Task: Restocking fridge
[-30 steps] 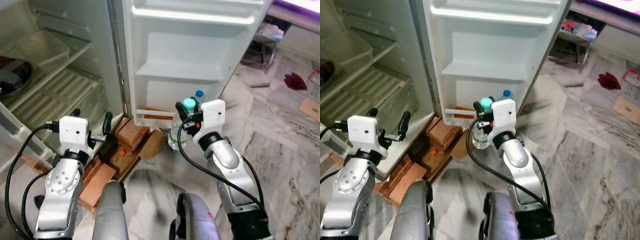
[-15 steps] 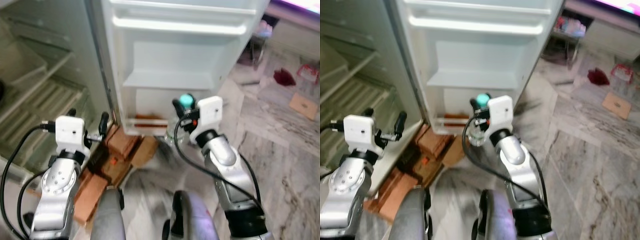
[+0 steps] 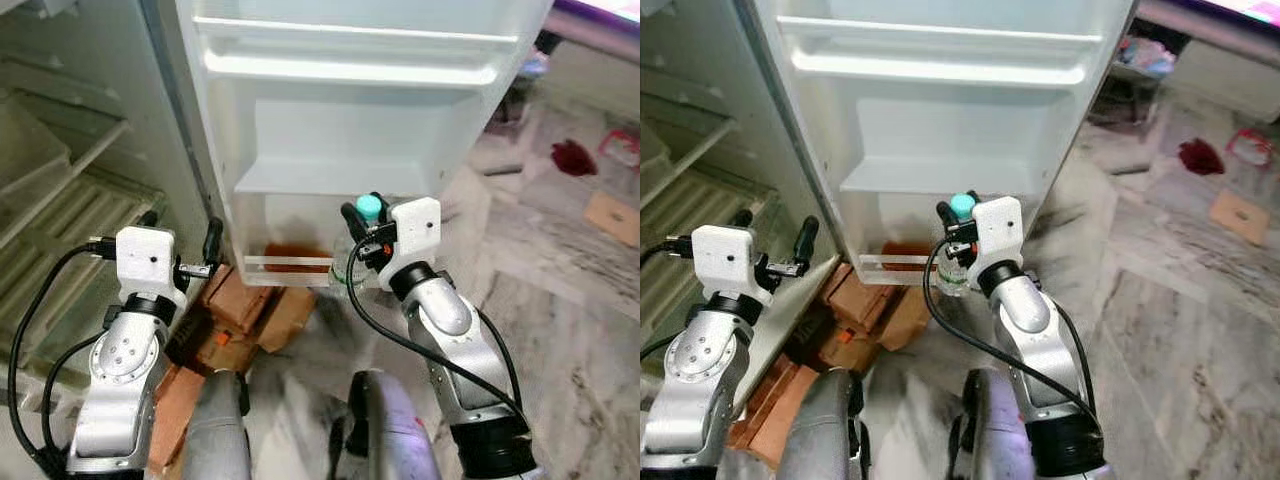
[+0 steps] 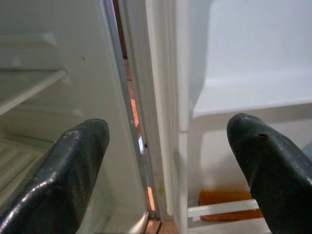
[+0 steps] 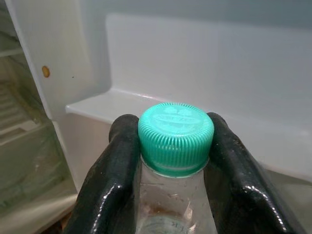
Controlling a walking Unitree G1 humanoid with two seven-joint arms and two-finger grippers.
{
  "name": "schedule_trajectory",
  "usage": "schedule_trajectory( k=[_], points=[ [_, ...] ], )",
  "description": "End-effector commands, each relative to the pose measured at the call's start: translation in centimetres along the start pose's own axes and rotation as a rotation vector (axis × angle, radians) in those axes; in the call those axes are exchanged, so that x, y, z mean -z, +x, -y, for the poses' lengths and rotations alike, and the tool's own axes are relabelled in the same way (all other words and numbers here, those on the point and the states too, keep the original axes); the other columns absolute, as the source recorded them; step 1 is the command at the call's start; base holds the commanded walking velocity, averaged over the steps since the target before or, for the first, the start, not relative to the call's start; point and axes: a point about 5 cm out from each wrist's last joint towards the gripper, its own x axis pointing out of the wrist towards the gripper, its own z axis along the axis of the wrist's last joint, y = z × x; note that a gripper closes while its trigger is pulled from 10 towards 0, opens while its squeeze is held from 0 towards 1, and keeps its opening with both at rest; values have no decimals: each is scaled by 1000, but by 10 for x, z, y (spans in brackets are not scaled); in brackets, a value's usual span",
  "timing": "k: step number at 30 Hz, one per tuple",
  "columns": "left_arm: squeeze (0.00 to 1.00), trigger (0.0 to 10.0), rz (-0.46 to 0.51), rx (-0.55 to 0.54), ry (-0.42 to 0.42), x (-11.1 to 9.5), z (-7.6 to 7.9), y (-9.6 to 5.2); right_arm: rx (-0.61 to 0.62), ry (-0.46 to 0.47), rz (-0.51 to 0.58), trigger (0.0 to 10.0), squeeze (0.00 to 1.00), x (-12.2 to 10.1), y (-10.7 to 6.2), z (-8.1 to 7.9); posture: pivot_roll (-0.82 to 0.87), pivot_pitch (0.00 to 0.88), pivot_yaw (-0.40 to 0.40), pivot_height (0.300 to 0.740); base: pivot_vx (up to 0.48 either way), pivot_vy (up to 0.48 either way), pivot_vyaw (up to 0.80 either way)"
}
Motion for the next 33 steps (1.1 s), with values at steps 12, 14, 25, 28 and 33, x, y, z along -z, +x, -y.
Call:
schedule_trajectory(
  k=[12,14,25,28,33],
  points=[
    [0,10000,-25,-88,110,3,-19,-3,-22,-12,15,10000,0,2,10,4,123,155,-65,630,0,0,0],
    [0,10000,-37,-114,122,7,-24,-4,-25,-11,14,10000,0,2,10,4,125,151,-70,630,0,0,0],
    [0,10000,-84,-255,162,16,-46,-20,-136,-57,6,10000,0,10,9,-2,127,221,-117,601,0,0,0],
    [0,10000,-85,-260,163,16,-48,-21,-177,-101,22,10000,0,8,16,-7,124,227,-118,591,0,0,0],
    [0,10000,-98,-251,107,16,-37,-21,-216,-161,27,10000,0,10,31,-4,139,266,-106,567,0,0,0]
  ],
)
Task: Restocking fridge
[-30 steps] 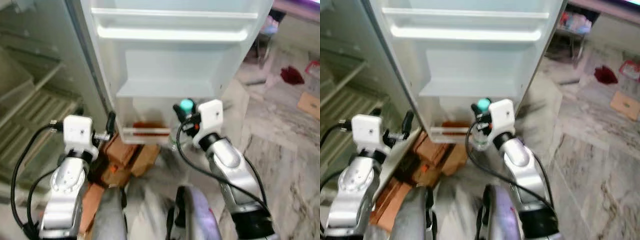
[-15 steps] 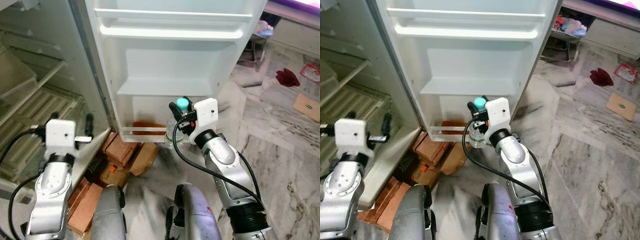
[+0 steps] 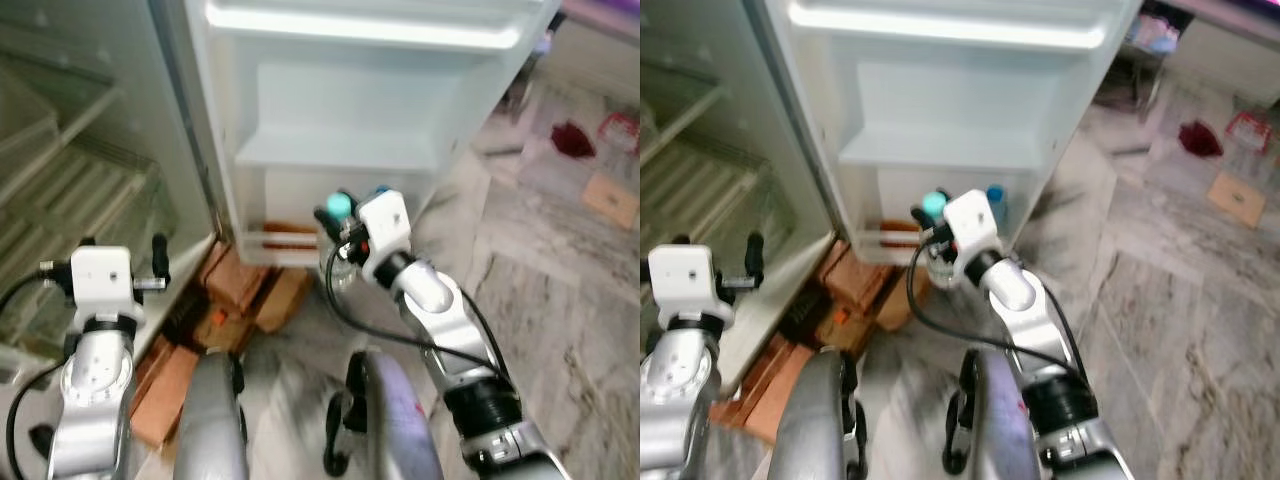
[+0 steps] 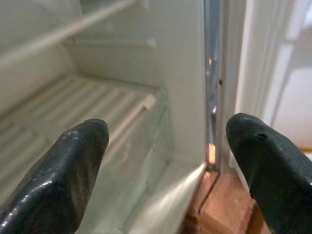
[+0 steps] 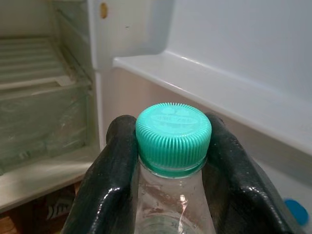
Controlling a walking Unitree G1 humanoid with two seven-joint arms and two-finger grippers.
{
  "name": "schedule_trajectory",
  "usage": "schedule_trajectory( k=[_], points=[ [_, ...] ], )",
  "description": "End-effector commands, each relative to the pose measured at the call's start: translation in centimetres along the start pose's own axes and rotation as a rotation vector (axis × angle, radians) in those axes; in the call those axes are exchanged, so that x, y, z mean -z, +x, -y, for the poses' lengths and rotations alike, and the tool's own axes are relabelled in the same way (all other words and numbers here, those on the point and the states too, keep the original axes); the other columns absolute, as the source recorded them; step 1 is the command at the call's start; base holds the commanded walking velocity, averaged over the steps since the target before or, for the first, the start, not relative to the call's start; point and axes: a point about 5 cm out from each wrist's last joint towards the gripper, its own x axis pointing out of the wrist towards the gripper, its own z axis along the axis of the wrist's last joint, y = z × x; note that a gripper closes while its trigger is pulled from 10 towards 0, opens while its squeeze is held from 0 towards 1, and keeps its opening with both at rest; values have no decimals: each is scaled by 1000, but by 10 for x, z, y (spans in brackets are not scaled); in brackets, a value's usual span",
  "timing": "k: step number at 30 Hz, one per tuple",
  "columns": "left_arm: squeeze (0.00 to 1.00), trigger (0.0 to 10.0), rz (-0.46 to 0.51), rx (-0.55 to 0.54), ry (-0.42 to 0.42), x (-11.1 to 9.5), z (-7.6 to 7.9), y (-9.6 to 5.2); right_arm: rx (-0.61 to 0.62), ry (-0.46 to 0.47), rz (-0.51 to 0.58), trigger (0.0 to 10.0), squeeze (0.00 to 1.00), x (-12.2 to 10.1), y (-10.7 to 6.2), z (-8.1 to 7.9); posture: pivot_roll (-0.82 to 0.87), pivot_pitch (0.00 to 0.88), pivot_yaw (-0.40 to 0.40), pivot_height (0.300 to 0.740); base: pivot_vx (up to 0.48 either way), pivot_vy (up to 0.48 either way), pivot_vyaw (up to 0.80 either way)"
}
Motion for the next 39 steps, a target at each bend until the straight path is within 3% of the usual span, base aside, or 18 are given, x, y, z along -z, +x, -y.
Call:
schedule_trajectory(
  k=[1,8,9,13,14,16,18,19,23,32,39],
  points=[
    [0,10000,-4,22,16,-1,5,-5,-16,-33,-15,10000,0,6,-1,3,145,271,-103,567,0,0,0],
    [0,10000,10,38,33,-4,6,-9,-53,-171,27,10000,0,2,9,5,171,279,-96,567,0,0,0],
    [0,10000,18,43,33,-7,5,-8,-42,-268,51,10000,0,-1,13,8,177,278,-97,567,0,0,0],
    [0,10000,20,49,35,-10,6,-8,-28,-435,60,10000,0,5,19,13,185,281,-88,567,0,0,0],
    [0,10000,20,49,35,-10,6,-8,-28,-435,60,10000,0,5,19,13,185,281,-88,567,0,0,0],
    [0,10000,25,64,45,-13,9,-11,-66,-526,102,10000,0,2,25,15,194,293,-76,567,0,0,0],
    [0,10000,26,66,47,-13,9,-11,-73,-533,103,10000,0,2,26,15,194,293,-76,567,0,0,0],
    [0,10000,25,71,49,-13,9,-12,-55,-603,131,10000,0,-1,29,15,200,302,-71,567,0,0,0],
    [0,10000,23,77,70,-17,7,-17,-104,-720,202,10000,0,-8,39,10,231,343,-62,567,0,0,0],
    [0,10000,13,84,96,-24,1,-32,-89,-877,283,10000,0,-19,52,5,266,399,-48,567,0,0,0],
    [0,10000,-4,93,110,-28,-2,-37,-25,-936,162,10000,0,0,46,24,290,432,-36,567,0,0,0]
  ],
)
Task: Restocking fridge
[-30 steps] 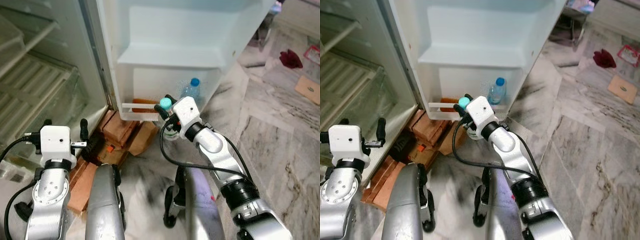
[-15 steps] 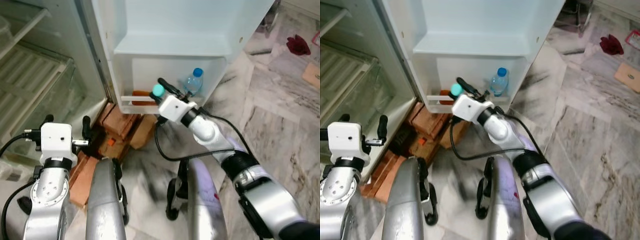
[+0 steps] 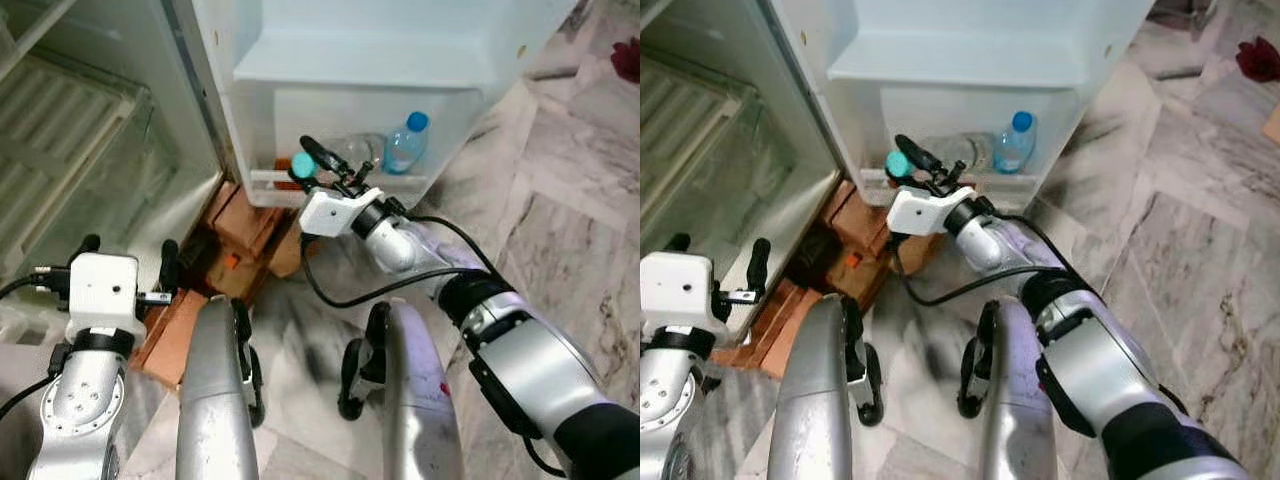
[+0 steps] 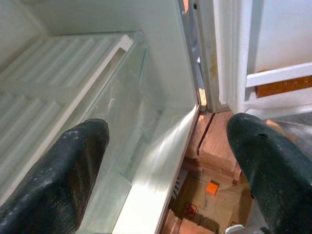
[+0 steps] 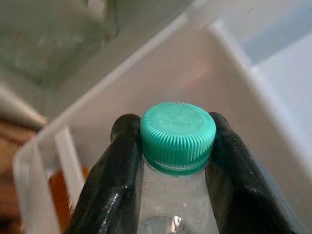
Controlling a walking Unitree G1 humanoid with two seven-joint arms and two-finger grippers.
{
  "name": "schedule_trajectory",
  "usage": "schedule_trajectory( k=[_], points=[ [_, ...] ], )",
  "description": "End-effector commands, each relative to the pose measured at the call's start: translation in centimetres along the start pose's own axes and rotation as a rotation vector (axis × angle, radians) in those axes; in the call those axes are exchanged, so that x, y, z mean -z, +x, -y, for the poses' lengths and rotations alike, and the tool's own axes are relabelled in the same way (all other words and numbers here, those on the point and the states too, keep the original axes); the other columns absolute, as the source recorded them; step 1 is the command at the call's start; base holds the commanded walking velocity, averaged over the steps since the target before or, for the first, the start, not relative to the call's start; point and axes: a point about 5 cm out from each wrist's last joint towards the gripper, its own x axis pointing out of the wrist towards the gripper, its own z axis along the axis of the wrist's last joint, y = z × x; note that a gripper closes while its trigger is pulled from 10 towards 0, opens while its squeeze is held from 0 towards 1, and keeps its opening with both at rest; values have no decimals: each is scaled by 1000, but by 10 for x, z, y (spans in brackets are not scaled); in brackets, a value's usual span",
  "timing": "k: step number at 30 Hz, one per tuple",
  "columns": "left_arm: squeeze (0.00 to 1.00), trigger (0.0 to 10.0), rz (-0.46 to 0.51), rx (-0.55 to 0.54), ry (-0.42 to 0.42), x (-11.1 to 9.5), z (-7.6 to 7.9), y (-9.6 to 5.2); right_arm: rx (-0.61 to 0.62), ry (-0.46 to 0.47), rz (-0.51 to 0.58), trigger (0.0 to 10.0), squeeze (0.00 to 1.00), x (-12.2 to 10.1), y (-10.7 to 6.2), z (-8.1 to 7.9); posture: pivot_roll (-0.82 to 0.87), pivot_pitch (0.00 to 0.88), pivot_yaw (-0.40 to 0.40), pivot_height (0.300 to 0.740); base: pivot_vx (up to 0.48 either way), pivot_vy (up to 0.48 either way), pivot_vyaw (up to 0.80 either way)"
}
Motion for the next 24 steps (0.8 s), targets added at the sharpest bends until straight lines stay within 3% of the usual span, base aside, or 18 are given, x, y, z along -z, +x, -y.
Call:
schedule_trajectory(
  k=[1,8,13,18,22,24],
  points=[
    [0,10000,-27,6,21,2,-3,-6,-8,-5,-54,10000,0,10,-7,-2,291,436,-34,567,0,0,0],
    [0,10000,-42,16,28,2,-3,-9,76,138,-254,10000,0,36,-19,7,294,444,-27,567,0,0,0],
    [0,10000,-43,22,29,0,-2,-8,108,200,-326,10000,0,46,-28,8,300,445,-28,567,0,0,0],
    [0,10000,-45,24,32,0,-2,-7,140,291,-348,10000,0,48,-30,6,297,444,-27,567,0,0,0],
    [0,10000,-41,15,38,-1,-3,-7,167,336,-287,10000,0,38,-22,9,309,443,-24,567,0,0,0],
    [0,10000,-38,13,47,-3,-5,-9,180,341,-202,10000,0,25,-9,15,318,447,-20,567,0,0,0]
  ],
)
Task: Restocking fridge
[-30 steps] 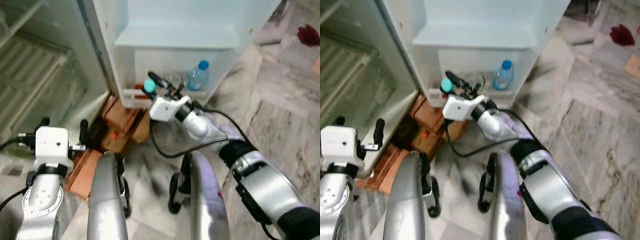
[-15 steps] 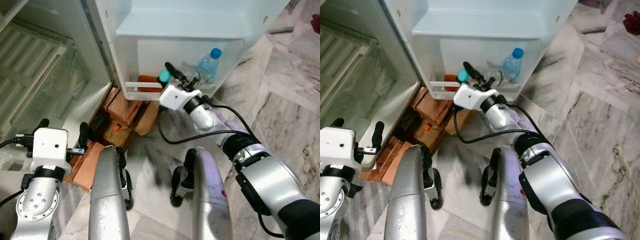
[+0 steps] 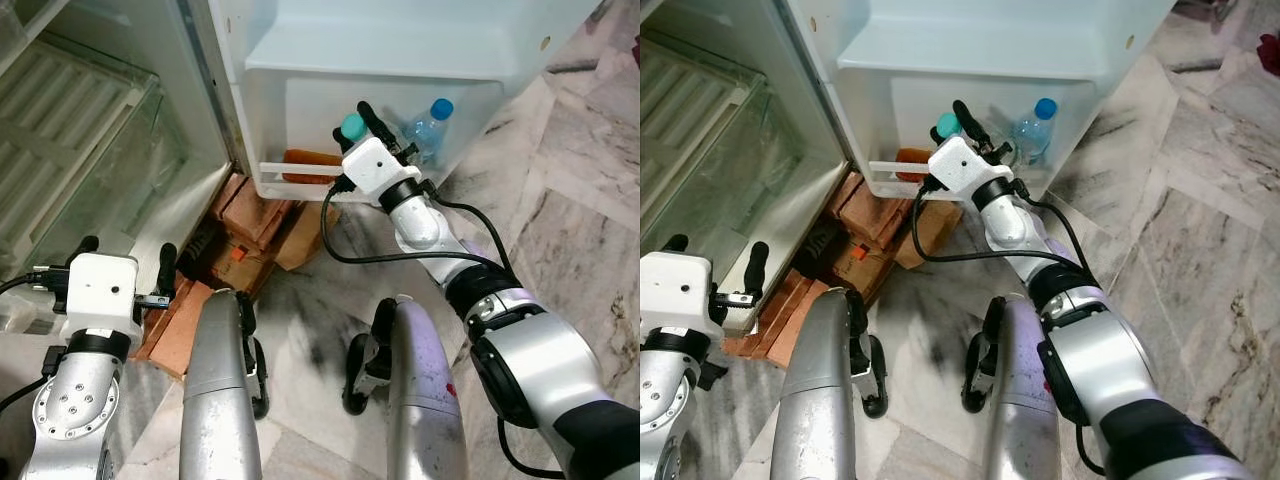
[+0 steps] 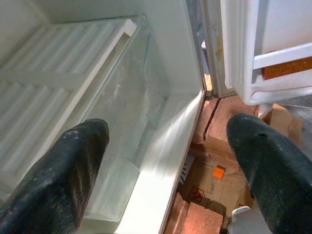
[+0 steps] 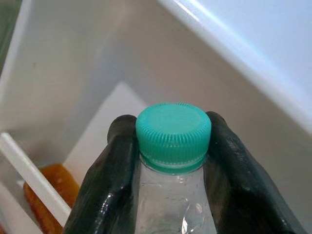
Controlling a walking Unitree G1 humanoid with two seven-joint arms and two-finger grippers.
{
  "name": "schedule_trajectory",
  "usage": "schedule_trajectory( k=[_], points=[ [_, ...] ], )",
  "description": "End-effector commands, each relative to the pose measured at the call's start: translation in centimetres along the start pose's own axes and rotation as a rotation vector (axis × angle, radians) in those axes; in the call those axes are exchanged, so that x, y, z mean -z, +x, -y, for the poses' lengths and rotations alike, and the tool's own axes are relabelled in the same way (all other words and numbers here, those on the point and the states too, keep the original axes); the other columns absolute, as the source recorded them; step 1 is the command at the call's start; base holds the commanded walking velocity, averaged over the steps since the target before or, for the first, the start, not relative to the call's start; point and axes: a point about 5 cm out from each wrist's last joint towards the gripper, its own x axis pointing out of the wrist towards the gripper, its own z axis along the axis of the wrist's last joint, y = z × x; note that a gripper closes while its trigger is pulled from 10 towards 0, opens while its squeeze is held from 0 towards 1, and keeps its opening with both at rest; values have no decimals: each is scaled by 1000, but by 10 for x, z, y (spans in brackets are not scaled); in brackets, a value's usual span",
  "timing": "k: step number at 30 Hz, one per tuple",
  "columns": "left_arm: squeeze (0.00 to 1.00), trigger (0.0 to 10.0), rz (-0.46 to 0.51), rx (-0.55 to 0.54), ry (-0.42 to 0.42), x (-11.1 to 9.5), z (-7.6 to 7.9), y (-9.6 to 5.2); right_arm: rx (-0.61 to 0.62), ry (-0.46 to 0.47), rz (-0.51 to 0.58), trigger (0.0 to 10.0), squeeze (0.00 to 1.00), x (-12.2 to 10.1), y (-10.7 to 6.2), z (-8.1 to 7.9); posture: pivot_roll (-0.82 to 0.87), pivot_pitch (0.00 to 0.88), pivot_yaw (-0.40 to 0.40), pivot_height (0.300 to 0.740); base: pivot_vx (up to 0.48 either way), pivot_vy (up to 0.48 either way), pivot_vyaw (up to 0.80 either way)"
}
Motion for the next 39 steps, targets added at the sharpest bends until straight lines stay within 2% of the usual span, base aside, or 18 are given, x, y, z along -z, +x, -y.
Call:
schedule_trajectory(
  k=[1,3,6,7,12,16,20,21,24,25,29,34,37,38,39],
  points=[
    [0,10000,-9,1,21,-1,-4,-7,-44,46,-13,10000,0,0,-2,-15,324,452,-20,567,0,0,0],
    [0,10000,-11,4,27,-2,-5,-11,-35,33,59,10000,0,-16,8,-16,335,461,-19,567,0,0,0],
    [0,10000,-16,12,28,-3,-4,-14,-41,0,111,10000,0,-25,13,-17,343,468,-19,567,0,0,0],
    [0,10000,-17,15,31,-5,-3,-18,-51,-63,163,10000,0,-33,17,-18,349,476,-20,567,0,0,0],
    [0,10000,-27,20,33,-5,-3,-23,-82,-117,196,10000,0,-40,21,-20,350,490,-27,567,0,0,0],
    [0,10000,-42,15,29,-6,-2,-29,-85,-160,168,10000,0,-35,21,-19,349,519,-44,567,0,0,0],
    [0,10000,-56,15,27,-6,-2,-35,-75,-161,69,10000,0,-17,13,-16,358,528,-49,567,0,0,0],
    [0,10000,-63,15,27,-6,-2,-37,-52,-136,-7,10000,0,-6,9,-14,359,530,-48,567,0,0,0],
    [0,10000,-67,17,28,-6,-2,-38,-24,-106,-80,10000,0,6,3,-10,358,534,-46,567,0,0,0],
    [0,10000,-69,19,28,-6,-2,-38,14,-60,-141,10000,0,15,-2,-5,355,533,-46,567,0,0,0],
    [0,10000,-71,24,25,-4,-1,-35,65,-66,-201,10000,0,26,-9,4,338,519,-50,567,0,0,0],
    [0,10000,-58,33,12,-3,3,-26,163,5,-335,10000,0,44,-19,20,320,500,-54,567,0,0,0],
    [0,10000,-41,38,2,-5,7,-19,222,88,-417,10000,0,55,-25,29,310,474,-55,567,0,0,0],
    [0,10000,-34,40,-1,-5,8,-16,243,105,-439,10000,1000,57,-27,33,302,463,-54,567,0,0,0],
    [0,10000,-34,40,-1,-5,8,-16,243,105,-439,10000,1000,57,-27,33,302,463,-54,567,0,0,0]
  ],
)
